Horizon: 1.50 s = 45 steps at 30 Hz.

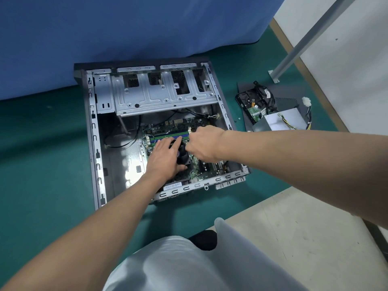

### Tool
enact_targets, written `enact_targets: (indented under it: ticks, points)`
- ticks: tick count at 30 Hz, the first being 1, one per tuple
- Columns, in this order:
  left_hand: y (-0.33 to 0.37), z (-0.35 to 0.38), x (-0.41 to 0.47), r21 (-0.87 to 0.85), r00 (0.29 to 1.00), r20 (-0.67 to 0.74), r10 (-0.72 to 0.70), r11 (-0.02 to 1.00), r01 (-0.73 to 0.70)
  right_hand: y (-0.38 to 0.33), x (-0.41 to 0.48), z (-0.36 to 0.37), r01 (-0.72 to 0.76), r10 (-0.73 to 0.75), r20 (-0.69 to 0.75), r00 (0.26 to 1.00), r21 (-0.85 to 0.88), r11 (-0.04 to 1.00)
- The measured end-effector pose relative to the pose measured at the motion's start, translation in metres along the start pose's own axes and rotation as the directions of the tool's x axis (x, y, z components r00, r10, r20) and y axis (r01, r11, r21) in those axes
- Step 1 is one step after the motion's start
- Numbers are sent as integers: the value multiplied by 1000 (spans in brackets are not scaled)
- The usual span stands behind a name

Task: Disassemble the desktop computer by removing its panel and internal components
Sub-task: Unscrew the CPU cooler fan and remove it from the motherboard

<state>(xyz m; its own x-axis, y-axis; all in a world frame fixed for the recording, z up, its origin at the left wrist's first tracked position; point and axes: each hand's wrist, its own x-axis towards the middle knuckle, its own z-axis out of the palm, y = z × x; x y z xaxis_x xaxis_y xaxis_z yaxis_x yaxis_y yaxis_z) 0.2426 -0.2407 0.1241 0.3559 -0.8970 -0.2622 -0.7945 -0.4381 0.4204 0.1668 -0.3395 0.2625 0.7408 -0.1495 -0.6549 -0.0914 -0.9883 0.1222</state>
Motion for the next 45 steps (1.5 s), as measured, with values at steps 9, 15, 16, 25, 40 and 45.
enact_targets:
  ticks: [9, 15, 16, 25, 40, 45]
  points:
    - [-2, 0, 1, 0, 1000, 10, 10, 1000, -10, 5, 7, 2, -213, 219, 54, 974, 551, 807]
    - [-2, 1, 1, 11, 1000, 6, 7, 1000, -7, 4, 16, 2, -435, 339, 282, 898, 691, 578]
    - [-2, 1, 1, 16, 1000, 6, 8, 1000, -8, 2, 14, 2, -387, 311, 230, 922, 575, 721]
    - [-2, 2, 2, 15, 1000, 0, -2, 1000, 2, 4, -1, 10, 131, -141, -47, 989, -171, 977]
    - [-1, 2, 2, 32, 1000, 8, -4, 999, 4, 1, 6, 4, -293, 277, 97, 956, 408, 865]
    - [0, 1, 1, 19, 1000, 12, -12, 1000, 12, -2, -5, 9, 139, -155, -85, 984, -166, 976]
